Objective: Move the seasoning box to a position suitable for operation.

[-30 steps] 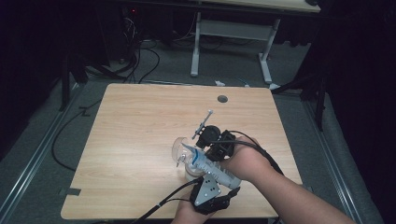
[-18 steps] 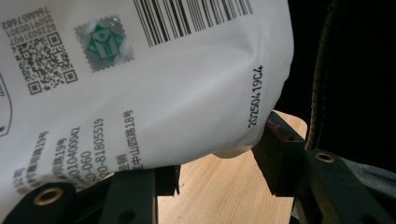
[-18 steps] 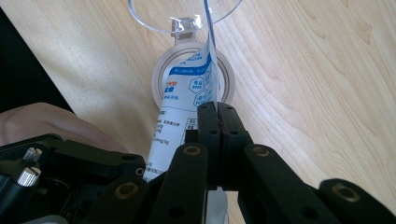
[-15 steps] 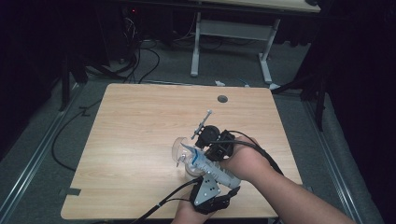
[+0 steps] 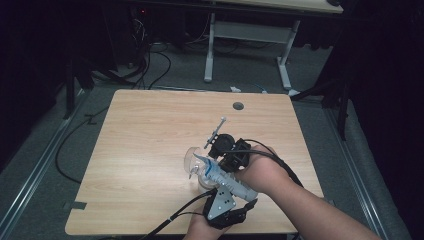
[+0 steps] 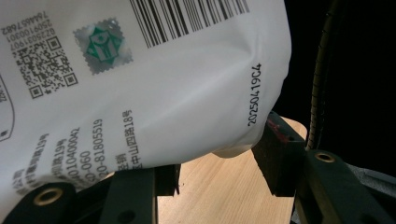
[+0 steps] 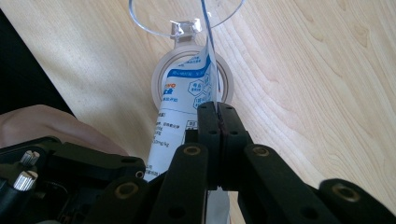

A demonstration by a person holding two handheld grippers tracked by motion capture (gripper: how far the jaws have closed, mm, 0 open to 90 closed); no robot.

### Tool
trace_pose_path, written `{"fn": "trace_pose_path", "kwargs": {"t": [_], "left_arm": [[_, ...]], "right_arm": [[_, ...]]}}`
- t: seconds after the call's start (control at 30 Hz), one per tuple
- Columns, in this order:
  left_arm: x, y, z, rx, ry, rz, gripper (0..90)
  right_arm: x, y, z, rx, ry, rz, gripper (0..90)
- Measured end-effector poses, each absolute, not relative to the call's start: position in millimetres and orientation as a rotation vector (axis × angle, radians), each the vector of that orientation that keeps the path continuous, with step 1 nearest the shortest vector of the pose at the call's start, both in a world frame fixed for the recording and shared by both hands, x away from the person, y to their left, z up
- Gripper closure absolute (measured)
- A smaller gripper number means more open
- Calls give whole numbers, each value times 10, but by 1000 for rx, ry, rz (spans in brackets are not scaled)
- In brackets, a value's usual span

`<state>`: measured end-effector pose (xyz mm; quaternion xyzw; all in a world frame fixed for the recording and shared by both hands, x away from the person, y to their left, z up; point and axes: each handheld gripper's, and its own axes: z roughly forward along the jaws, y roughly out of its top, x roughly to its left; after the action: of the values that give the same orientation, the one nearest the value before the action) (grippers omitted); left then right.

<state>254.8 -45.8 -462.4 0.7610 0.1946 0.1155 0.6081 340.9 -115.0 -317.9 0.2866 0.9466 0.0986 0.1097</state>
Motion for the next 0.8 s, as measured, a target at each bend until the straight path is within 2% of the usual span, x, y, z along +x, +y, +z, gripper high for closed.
{"fn": "trace_pose_path", "kwargs": {"t": [0.8], "left_arm": [[2544,-467,-4622,1747,452,262,551]], "right_arm": [[3410,-1139,-3193,839,2783,280,900]]}}
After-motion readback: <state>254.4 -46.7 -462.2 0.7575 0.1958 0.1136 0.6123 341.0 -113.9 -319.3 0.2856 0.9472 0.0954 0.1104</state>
